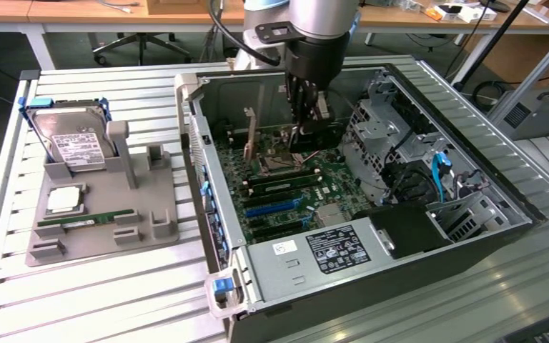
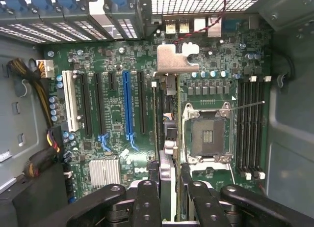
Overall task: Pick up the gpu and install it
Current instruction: 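Insert the gpu into the slot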
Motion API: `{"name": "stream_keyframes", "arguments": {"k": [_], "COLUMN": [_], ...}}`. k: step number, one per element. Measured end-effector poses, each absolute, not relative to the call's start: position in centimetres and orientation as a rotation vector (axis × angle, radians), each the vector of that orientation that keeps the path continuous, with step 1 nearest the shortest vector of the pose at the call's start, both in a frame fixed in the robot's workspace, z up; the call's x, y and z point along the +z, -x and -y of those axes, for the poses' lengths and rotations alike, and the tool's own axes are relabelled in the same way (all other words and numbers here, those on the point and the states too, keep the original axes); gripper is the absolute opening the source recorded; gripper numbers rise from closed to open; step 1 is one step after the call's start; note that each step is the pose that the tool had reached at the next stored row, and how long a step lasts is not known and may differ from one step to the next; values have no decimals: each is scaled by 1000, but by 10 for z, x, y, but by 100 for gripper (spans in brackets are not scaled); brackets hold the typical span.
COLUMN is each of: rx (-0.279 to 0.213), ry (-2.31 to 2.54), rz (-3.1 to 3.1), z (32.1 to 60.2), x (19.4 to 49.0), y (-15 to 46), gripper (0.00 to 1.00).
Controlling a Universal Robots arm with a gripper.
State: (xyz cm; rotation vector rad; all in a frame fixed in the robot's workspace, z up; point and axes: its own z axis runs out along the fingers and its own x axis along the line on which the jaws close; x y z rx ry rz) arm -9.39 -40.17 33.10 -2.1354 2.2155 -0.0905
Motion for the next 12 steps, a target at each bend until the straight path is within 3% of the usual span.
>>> {"name": "stream_keyframes", "arguments": {"k": [2, 12], "rx": [-72, -71], "ry": [2127, 2126], "rz": [-2208, -2208], "z": [405, 424], "x": [330, 323], "y": [94, 98], "gripper": [27, 27]}}
